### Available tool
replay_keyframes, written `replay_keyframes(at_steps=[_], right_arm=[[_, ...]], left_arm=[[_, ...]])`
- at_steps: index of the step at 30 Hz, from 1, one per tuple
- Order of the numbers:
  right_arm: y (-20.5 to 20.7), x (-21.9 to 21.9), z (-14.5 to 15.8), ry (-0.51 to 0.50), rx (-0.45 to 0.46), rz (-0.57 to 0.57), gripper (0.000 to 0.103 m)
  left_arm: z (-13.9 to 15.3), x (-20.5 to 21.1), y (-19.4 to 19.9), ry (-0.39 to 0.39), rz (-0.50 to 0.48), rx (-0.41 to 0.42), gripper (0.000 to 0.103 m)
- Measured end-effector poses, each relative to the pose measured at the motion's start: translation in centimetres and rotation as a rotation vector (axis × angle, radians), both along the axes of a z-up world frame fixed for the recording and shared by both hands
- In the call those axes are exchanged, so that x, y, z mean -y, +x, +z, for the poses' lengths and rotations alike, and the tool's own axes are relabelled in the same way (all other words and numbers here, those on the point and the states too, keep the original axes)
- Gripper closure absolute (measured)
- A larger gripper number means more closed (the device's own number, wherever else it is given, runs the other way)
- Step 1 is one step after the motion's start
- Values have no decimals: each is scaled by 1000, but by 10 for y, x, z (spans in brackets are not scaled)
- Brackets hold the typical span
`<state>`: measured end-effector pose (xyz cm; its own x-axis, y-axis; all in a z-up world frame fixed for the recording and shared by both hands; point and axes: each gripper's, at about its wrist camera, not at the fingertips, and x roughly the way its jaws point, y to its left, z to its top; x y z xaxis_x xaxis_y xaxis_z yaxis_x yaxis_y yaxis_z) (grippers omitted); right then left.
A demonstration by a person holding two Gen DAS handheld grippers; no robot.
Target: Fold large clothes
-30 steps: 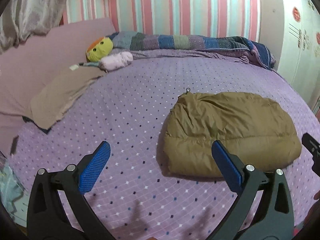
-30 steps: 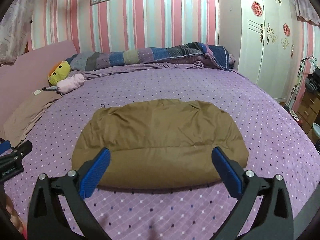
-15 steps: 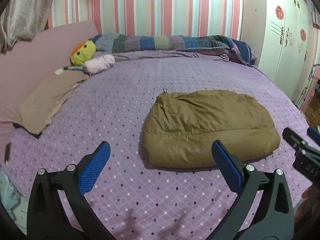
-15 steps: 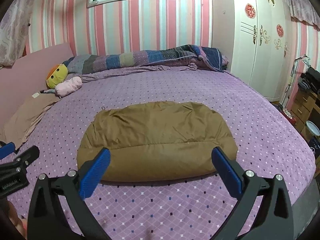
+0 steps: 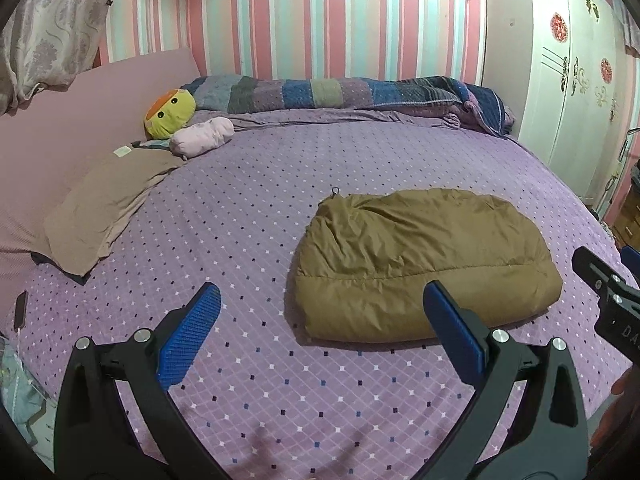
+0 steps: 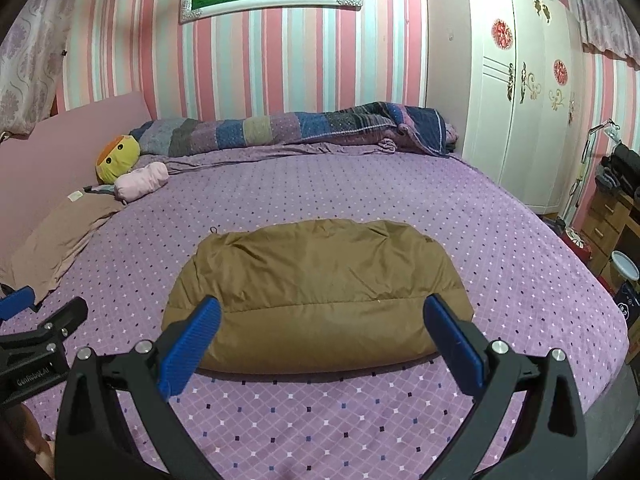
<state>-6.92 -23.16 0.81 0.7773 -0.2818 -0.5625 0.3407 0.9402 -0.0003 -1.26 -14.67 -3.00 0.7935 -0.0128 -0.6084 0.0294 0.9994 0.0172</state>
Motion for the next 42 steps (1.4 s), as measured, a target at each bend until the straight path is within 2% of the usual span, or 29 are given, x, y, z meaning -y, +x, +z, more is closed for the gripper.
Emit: replay_keyframes(at_steps=[10,22,42], right_arm=[[2,-2,0,3,-5,10,2],[-2,-4,-1,3,-6,9,2],[-2,-5,2,-7,-5,7,2]], left_arm=[[10,4,-4,0,-7,23,3],[16,6,-8,-24,-19,8,3],[15,11,-11,11,-9,7,3]])
